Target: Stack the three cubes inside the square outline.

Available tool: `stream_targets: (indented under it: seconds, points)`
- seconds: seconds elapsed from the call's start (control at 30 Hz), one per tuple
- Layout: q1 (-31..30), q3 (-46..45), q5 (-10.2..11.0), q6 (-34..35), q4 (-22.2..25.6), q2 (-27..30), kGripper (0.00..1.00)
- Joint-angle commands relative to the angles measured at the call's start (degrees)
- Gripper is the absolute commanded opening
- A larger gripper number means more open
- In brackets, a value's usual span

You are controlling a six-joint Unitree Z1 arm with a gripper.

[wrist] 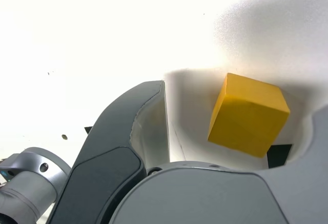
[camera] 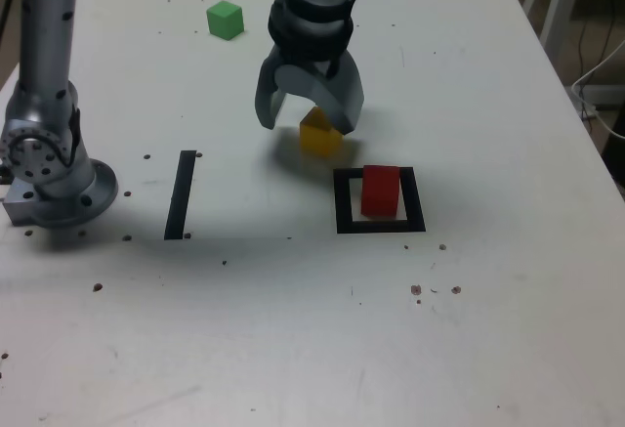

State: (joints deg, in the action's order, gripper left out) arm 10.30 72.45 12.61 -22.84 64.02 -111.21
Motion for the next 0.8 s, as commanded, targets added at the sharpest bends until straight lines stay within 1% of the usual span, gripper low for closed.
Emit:
stream_targets:
  seconds: [0.0, 0.2, 0.3, 0.4, 0.47, 0.77]
  points:
    - [-0.02, 0.37, -0.04, -0.06, -0.07, -1.14, 0.75]
    - [-0.24, 0.65, 0.07, 0.06, -0.83, -2.01, 0.53]
    - [-0.5, 0.81, 0.15, 0.08, -1.14, -2.04, 0.4]
    - [-0.73, 0.85, 0.19, 0.08, -1.48, -2.01, 0.31]
    - [-0.86, 0.85, 0.18, 0.08, -1.63, -1.99, 0.28]
    - [-1.07, 0.85, -0.27, 0.16, -1.63, -2.06, 0.28]
